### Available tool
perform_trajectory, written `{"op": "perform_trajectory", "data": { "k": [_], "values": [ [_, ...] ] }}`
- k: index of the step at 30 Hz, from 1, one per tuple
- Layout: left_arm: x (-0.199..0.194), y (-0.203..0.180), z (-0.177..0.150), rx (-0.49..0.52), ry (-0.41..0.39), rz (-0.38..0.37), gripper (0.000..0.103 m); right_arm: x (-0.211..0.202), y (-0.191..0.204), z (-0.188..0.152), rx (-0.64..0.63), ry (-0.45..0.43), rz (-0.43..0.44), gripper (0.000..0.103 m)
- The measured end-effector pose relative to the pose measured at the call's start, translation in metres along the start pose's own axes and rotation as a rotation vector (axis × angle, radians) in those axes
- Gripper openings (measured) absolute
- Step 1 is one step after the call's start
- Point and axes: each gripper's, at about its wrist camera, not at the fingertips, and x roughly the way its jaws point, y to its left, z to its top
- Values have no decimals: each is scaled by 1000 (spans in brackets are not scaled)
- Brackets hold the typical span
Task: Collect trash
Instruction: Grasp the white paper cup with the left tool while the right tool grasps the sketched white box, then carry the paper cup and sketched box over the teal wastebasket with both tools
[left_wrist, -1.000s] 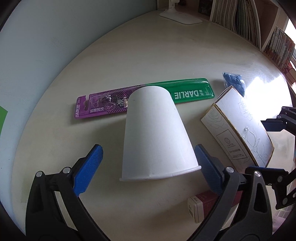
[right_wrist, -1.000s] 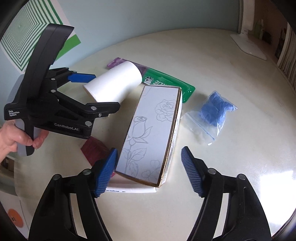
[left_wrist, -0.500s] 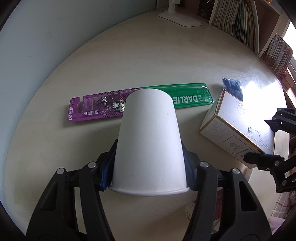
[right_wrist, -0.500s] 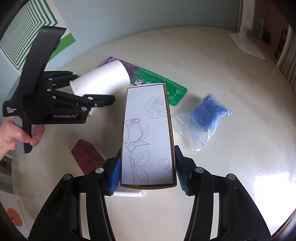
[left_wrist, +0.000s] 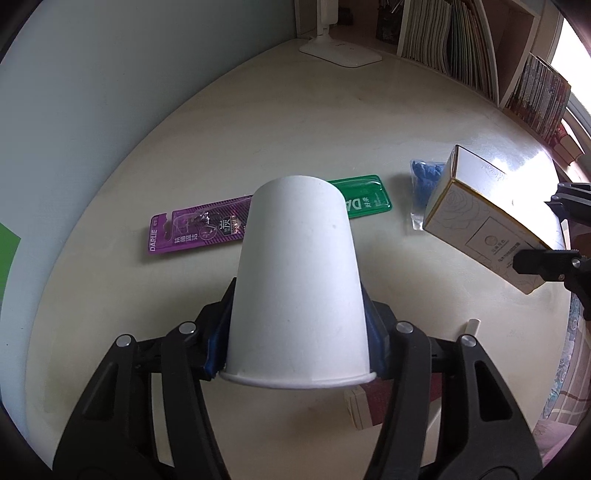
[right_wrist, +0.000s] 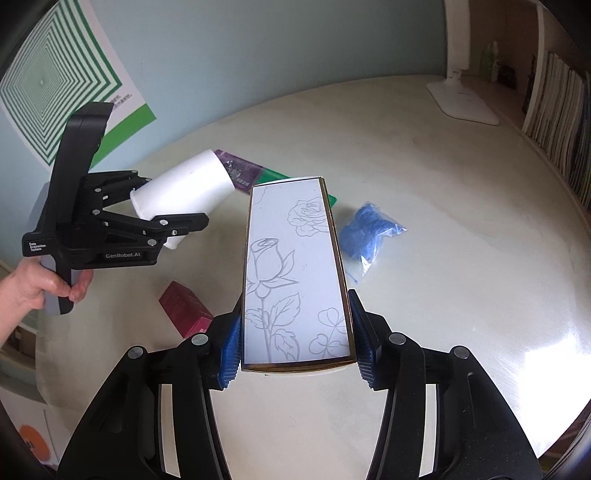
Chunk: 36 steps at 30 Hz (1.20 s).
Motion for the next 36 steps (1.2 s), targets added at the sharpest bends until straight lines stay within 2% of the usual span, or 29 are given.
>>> {"op": "perform_trajectory", "data": {
  "k": [8, 18, 36],
  "values": [
    [-7, -29, 12, 52, -5, 7, 55, -32, -23, -30, 48, -33, -29, 51],
    [-17, -83, 22, 133, -21, 0, 55, -68, -59, -66, 140, -84, -57, 51],
    [-29, -195, 25, 286, -36, -94, 55, -134, -105, -144, 288, -148, -132, 51]
  ]
}}
